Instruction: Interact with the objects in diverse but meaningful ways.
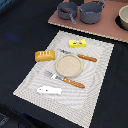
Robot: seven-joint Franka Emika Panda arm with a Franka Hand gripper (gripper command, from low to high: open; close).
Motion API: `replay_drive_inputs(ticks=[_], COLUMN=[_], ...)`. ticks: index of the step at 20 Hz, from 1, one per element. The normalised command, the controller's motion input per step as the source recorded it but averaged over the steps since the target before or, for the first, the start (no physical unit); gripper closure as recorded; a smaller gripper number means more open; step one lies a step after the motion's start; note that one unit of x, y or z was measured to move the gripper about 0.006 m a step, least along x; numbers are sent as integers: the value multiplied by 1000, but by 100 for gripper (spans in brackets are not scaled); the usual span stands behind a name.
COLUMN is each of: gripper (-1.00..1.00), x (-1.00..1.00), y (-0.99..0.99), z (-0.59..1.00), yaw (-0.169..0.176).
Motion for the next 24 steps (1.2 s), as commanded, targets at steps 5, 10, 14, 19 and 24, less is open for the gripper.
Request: replay_drive_inputs(ticks=[5, 10, 14, 19, 24], gripper=[-100, -100, -100, -100, -100], x=[278, 258, 215, 209, 201], y=[-811, -810, -824, -829, -834], z=[166, 101, 16, 6, 9], yaw=[49, 49, 51, 55, 49])
